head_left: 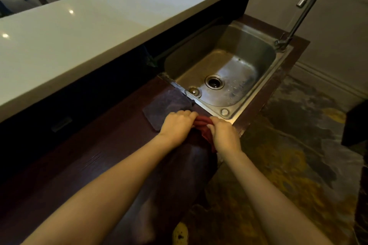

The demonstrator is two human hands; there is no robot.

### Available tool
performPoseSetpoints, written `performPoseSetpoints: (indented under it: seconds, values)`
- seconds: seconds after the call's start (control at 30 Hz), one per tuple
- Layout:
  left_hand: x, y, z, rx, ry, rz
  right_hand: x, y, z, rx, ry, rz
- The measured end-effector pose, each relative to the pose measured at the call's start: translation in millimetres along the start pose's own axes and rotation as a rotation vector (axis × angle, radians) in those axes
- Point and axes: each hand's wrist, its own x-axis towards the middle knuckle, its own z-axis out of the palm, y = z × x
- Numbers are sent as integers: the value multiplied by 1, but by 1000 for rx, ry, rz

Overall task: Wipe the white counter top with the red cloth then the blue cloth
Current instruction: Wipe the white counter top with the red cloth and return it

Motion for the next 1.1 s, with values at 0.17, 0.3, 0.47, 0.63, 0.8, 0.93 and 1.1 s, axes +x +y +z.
performPoseSetpoints:
  seconds: [0.17, 0.3, 0.47, 0.63, 0.8, 0.93, 1.1]
  values:
    - [-20, -20, -44, -8, 108, -89, 6, -38, -31, 65, 23, -142]
    - [-56, -45, -87, -35, 196, -221, 7, -87, -52, 135, 62, -262]
    - [-125, -87, -143, -14, 327, -391, -8, -172, -65, 255, 135, -491]
    - [-209, -125, -183, -32, 381, -567, -36, -259, -61, 296, 87, -686]
    - [-291, -150, -199, -23, 409, -723, -71, -331, -41, 328, -27, -853]
    - [-350, -169, -207, -17, 439, -837, -100, -383, -23, 343, -106, -976]
    - [-399, -198, -224, -7, 475, -907, -116, -439, -9, 354, -176, -1063]
